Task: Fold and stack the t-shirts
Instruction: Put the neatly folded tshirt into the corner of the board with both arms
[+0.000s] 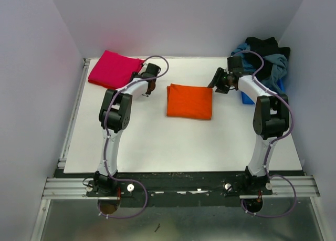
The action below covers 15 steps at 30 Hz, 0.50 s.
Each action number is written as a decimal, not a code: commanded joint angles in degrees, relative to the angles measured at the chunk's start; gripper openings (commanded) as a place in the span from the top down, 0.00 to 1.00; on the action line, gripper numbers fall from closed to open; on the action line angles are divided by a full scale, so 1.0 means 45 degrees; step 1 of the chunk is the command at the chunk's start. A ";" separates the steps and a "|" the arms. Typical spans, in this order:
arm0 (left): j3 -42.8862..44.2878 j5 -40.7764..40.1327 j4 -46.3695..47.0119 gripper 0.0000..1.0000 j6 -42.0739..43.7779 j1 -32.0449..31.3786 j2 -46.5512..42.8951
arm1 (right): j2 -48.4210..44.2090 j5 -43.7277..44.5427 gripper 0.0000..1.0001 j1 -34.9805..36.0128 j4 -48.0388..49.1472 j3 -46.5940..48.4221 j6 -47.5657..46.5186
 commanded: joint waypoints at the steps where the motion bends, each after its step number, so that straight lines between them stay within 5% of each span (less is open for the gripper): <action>1: 0.0778 -0.0487 -0.0832 0.48 0.0054 0.0140 0.0623 | -0.0482 -0.0270 0.40 -0.0082 0.0224 -0.0187 0.0106; 12: 0.1637 -0.0468 -0.1946 0.62 -0.0473 0.0609 0.1425 | -0.0502 -0.0407 0.41 -0.0082 0.0263 -0.0245 0.0145; 15: 0.1638 -0.0663 -0.2259 0.81 -0.0708 0.0648 0.1289 | -0.0541 -0.0407 0.41 -0.0082 0.0243 -0.0285 0.0145</action>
